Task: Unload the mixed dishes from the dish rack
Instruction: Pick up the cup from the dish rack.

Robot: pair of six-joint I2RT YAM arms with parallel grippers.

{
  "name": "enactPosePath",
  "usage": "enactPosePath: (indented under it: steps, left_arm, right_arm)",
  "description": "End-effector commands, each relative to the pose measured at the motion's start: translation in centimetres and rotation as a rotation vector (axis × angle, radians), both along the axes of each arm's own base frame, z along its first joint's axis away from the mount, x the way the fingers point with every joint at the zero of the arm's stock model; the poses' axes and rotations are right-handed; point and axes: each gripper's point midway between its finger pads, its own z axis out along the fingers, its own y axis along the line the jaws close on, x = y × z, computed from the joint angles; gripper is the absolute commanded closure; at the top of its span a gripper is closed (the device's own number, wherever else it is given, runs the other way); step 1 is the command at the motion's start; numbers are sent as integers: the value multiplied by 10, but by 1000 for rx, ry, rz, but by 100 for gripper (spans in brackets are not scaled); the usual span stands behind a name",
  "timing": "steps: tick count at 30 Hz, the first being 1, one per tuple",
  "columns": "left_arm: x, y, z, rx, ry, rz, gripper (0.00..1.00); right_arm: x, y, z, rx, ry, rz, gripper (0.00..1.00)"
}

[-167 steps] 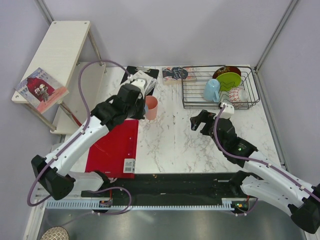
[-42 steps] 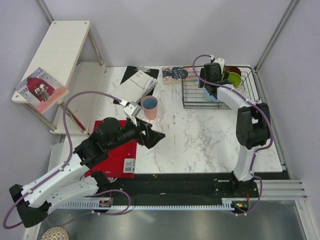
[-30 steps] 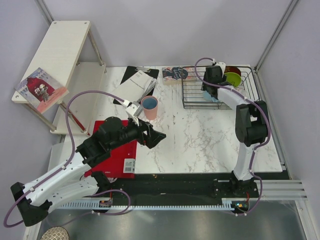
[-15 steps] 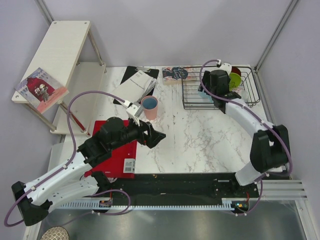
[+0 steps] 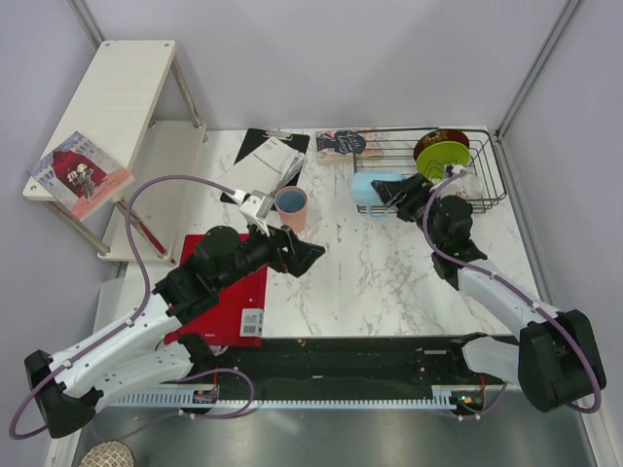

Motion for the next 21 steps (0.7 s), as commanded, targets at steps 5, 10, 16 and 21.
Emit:
enactPosePath:
  steps: [5,10,16,21]
  left_arm:
    - [-9,-4,77,-351,-175,-37,1]
    - [-13,-21,62,-373,-140,-117,1]
    - [-16,-46,59,-395,-95,-220,9]
    - [-7,-56,45,-369,-55,-213,11]
  right_arm:
    - [-107,18,122,628,-470,413,100]
    - [-145,22,112,696,-487,501,100]
    - [-165,41,91,640,-452,526,100]
    - [-173,41,97,644,-475,544,100]
